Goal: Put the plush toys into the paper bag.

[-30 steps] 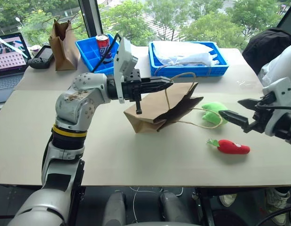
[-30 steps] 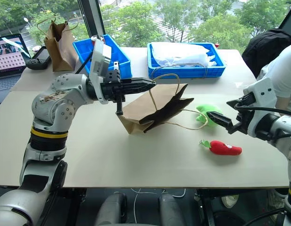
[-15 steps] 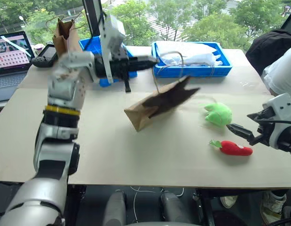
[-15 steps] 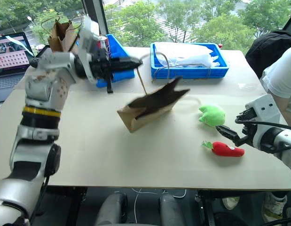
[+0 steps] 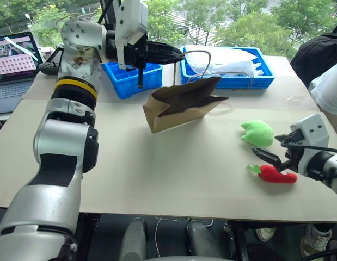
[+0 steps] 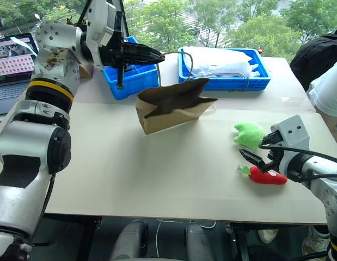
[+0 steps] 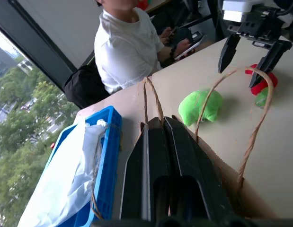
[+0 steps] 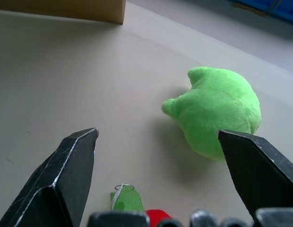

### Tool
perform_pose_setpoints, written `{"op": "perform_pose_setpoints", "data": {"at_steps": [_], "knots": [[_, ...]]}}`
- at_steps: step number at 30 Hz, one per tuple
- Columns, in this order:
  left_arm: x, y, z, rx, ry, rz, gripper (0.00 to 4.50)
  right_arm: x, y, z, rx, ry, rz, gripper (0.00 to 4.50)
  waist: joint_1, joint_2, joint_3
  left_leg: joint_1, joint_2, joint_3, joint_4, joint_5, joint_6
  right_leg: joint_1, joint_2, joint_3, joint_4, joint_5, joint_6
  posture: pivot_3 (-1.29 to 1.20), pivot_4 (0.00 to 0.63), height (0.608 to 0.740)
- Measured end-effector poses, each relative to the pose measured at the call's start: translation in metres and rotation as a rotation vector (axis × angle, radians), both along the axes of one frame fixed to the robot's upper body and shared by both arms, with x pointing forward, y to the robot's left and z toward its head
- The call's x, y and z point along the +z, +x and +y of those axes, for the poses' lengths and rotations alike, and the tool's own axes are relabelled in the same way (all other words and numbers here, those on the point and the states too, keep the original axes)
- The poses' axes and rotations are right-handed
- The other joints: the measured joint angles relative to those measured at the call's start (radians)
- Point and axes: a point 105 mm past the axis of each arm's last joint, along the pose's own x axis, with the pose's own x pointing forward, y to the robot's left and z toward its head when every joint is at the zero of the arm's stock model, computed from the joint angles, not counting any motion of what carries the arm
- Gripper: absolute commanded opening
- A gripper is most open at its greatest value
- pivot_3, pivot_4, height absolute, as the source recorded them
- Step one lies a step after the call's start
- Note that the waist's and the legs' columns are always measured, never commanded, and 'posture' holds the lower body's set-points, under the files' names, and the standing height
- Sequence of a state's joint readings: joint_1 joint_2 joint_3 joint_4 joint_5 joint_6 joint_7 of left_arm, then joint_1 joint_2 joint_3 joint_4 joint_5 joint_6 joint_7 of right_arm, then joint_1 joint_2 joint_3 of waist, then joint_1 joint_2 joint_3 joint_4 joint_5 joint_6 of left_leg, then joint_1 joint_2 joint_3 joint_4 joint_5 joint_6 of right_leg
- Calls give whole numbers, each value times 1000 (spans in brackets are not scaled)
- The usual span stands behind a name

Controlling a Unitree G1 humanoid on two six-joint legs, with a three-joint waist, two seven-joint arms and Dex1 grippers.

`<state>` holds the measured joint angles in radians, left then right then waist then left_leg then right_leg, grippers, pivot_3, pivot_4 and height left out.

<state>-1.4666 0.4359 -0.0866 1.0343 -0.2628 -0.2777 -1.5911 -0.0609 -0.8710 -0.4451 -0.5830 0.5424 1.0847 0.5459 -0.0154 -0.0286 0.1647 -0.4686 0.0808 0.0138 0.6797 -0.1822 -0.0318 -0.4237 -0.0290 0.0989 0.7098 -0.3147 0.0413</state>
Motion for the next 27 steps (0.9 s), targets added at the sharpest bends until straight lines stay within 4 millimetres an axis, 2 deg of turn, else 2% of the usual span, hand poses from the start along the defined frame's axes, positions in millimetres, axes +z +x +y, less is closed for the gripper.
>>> {"op": "perform_pose_setpoints", "data": {"at_steps": [4, 8, 12, 17, 23, 26, 27], "knots": [[-25, -20, -7, -121, 3, 147, 0, -3, -5, -3, -1, -20, 27, 4478, -3, 1, 0, 0, 0, -1, 1, 0, 0, 0, 0, 0, 1, 0, -1, 0, 150, 676], [-50, -45, -9, -212, 10, 307, 0, -9, -14, -15, -5, -92, 99, 4478, -5, 3, 0, 0, 0, -3, 1, 1, 0, 1, 1, 0, 3, 0, -1, 0, 150, 676], [-55, -60, -15, -235, -17, 369, 0, -10, -24, -27, 12, -165, 171, 4478, -3, 3, 0, 2, -1, -4, 2, 2, 1, 4, 1, -1, 3, 0, 0, 0, 150, 676], [-69, -67, -20, -202, -37, 442, 0, -18, -26, -44, 30, -251, 217, 4478, -3, 3, 0, 3, -2, -5, 3, 3, 2, 5, 1, -1, 4, -1, 2, 0, 150, 676], [-75, -69, -23, -163, -59, 495, 0, -43, -18, -40, 161, -289, 257, 4478, -8, 3, 0, 4, -2, -5, 3, 3, 2, 5, 1, 0, 5, -1, 2, 0, 150, 676], [-75, -72, -27, -158, -87, 536, 0, -58, -11, -42, 174, -278, 280, 3775, -6, 3, 0, 3, -2, -6, 4, 3, 1, 5, 1, 0, 5, -1, 2, 0, 150, 676], [-76, -72, -27, -152, -96, 555, 0, -65, -10, -43, 178, -278, 292, 3420, -5, 3, 0, 3, -3, -6, 4, 3, 1, 5, 0, 0, 5, -1, 2, 0, 150, 676]]}}
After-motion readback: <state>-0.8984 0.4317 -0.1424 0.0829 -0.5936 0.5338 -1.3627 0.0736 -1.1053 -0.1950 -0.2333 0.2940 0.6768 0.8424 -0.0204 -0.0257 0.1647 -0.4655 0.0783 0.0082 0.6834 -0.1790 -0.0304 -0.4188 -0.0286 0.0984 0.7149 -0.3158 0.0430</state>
